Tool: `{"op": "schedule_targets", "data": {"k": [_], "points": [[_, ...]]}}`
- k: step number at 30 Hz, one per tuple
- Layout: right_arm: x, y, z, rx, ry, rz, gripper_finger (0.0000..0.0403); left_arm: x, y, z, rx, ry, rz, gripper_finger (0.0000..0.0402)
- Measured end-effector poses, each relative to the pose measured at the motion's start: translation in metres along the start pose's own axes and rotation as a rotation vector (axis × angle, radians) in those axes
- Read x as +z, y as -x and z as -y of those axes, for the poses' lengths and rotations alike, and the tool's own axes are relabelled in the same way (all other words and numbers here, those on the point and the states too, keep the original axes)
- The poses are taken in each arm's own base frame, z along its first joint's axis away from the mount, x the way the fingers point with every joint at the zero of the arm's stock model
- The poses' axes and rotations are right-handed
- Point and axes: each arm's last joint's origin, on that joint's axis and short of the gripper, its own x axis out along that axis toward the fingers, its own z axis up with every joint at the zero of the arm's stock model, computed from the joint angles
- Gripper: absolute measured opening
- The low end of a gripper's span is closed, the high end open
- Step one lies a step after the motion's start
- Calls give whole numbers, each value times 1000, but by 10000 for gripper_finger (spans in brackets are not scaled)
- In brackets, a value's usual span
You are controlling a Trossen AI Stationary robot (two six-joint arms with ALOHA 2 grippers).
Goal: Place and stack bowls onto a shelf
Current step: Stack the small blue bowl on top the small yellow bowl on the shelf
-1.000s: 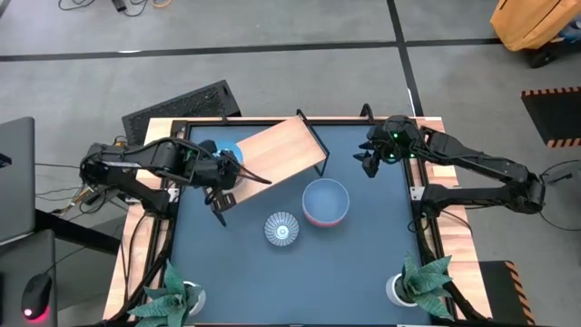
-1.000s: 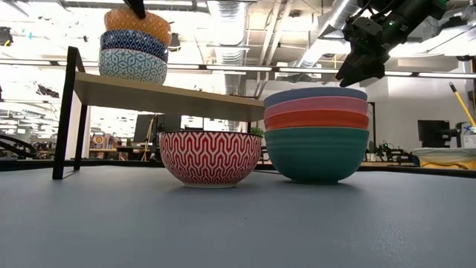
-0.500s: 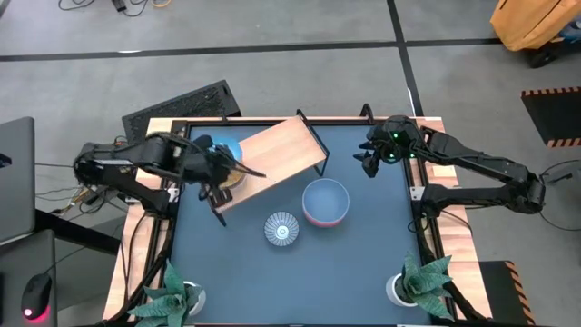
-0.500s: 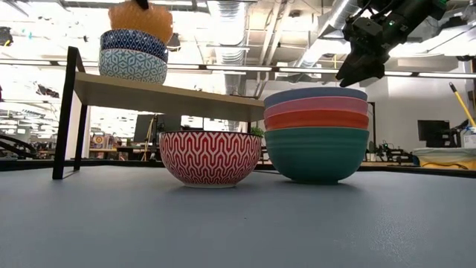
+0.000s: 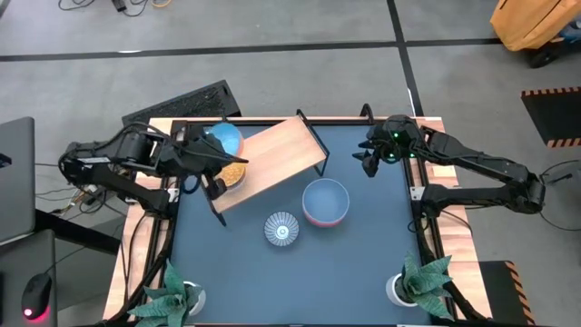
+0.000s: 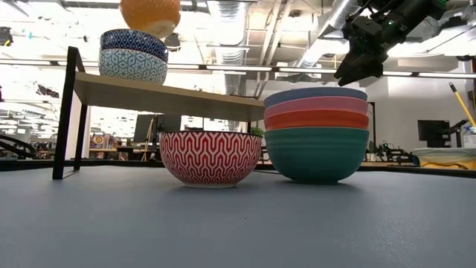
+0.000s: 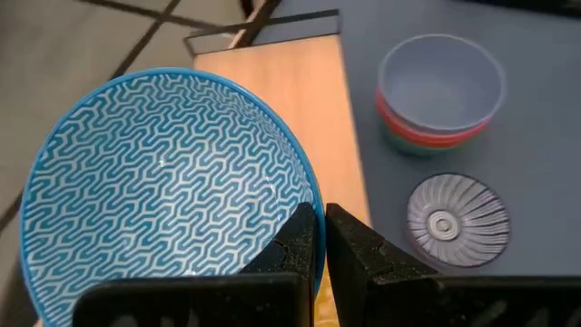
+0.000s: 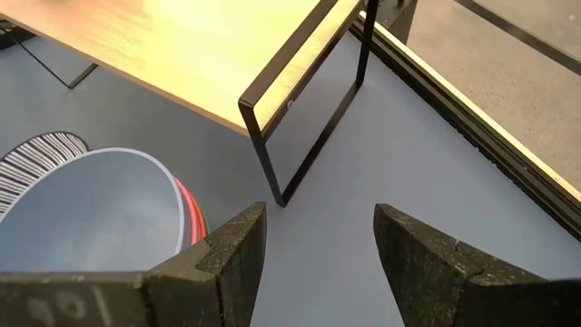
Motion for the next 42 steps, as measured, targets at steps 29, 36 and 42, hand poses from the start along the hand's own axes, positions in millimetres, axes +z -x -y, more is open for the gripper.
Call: {"op": "schedule_targets", "data": {"k": [29, 36, 42], "points": [[0, 0, 0, -2, 2, -3, 230, -30, -37, 15, -96, -8, -246, 0], [0, 0, 0, -2, 2, -3, 230, -30, -39, 15, -96, -11, -264, 0], [0, 0, 0, -2, 8, -3, 230, -31, -40, 11, -118, 5, -304, 6]]}}
